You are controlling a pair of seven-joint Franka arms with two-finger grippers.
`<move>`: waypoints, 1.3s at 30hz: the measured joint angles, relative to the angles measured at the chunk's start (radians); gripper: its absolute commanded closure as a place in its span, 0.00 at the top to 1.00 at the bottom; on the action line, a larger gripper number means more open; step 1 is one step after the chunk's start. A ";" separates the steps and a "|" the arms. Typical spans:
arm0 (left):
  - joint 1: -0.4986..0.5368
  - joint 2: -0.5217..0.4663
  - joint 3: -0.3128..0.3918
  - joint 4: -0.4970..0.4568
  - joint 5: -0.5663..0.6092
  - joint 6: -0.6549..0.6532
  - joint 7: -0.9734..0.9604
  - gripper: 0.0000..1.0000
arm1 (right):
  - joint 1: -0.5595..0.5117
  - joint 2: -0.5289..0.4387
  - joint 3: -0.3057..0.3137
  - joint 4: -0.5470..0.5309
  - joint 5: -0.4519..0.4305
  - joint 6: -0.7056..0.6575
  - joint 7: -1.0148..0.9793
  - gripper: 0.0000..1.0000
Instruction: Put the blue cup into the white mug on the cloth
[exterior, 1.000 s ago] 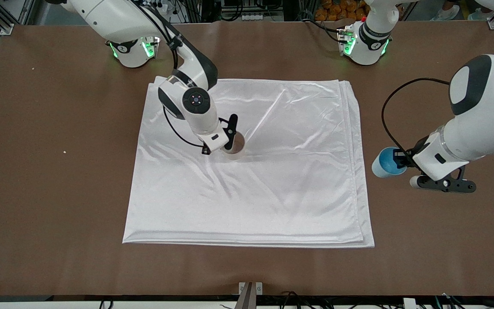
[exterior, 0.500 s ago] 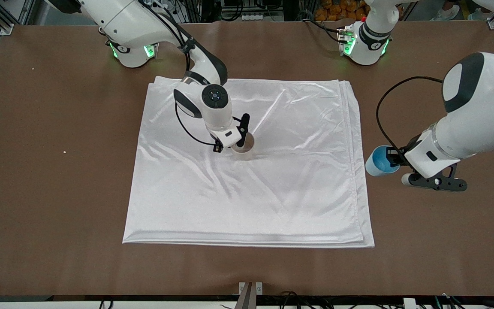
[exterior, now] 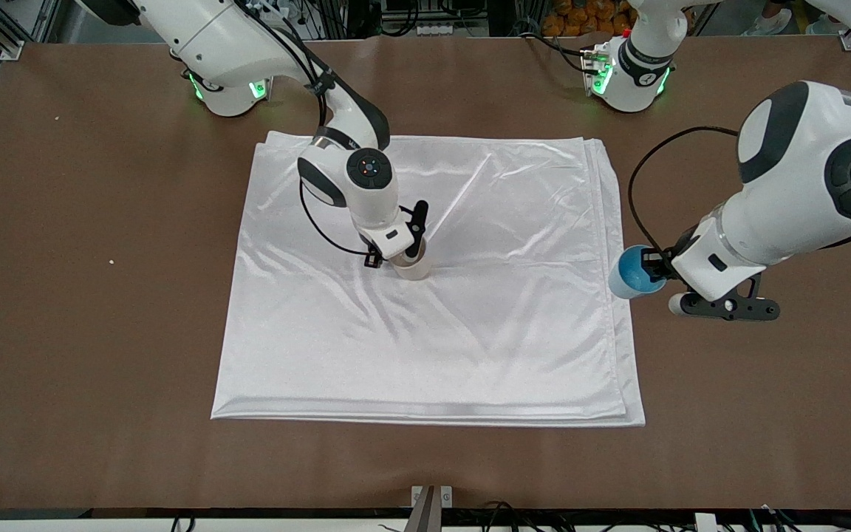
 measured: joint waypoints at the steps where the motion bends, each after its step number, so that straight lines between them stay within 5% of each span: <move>1: -0.001 0.000 -0.004 0.000 0.000 0.000 -0.008 0.00 | 0.000 0.000 -0.001 0.001 0.000 0.000 0.000 1.00; 15: -0.072 0.000 -0.025 0.000 -0.032 0.000 -0.230 0.00 | -0.047 -0.067 -0.006 0.040 -0.008 -0.080 -0.042 1.00; 33: -0.285 0.035 -0.089 -0.004 -0.012 0.081 -0.470 0.00 | -0.090 -0.362 -0.004 0.046 0.000 -0.287 -0.046 1.00; 39: -0.355 0.093 -0.087 -0.007 0.000 0.188 -0.532 0.00 | -0.129 -0.467 -0.005 0.047 0.077 -0.350 -0.046 1.00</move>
